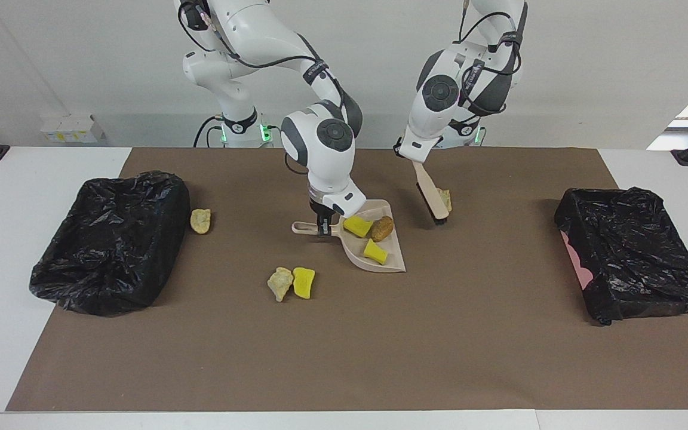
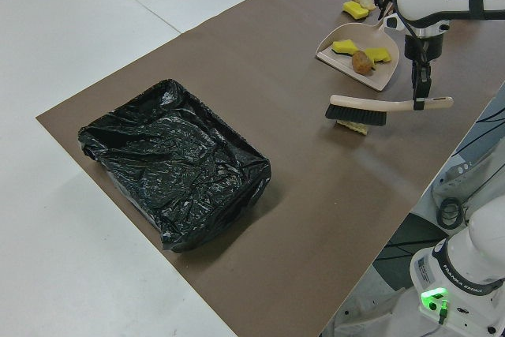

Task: Sweep and dump trash in bin
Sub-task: 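Sweep the nugget into the dustpan with the left gripper's brush, then sweep the bread crust into the dustpan with the left gripper's brush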

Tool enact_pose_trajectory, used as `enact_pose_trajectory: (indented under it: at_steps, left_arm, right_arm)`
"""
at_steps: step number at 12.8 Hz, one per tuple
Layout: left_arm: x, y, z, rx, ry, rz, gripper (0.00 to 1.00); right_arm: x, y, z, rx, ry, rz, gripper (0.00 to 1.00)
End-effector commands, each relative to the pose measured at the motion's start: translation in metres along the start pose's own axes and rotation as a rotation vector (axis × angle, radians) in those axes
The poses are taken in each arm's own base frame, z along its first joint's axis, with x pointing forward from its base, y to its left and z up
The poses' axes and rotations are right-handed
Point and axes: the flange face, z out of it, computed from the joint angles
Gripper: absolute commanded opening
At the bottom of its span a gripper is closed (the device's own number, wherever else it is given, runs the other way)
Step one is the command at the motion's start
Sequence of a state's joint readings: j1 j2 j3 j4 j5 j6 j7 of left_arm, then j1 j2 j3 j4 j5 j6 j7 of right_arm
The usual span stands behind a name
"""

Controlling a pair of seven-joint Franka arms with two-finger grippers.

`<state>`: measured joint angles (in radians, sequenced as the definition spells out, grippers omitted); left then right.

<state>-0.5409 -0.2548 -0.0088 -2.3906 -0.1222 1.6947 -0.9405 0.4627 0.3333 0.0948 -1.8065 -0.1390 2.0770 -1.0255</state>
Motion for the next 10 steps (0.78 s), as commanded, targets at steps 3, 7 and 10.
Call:
enact_pose_trajectory:
  at_steps: [3,7,10]
  left_arm:
    - [0.009,-0.043,0.023,-0.009,0.018,-0.063,0.00]
    - [0.019,-0.040,0.036,-0.056,0.052,-0.051,0.00]
    - [0.026,-0.020,0.040,-0.144,0.072,-0.054,0.00]
  right_arm:
    - [0.006,-0.009,0.011,-0.006,0.004,-0.031,0.00]
    - [0.005,-0.009,0.012,-0.005,0.003,-0.029,0.00]
    - [0.005,-0.009,0.012,-0.005,0.003,-0.028,0.00]
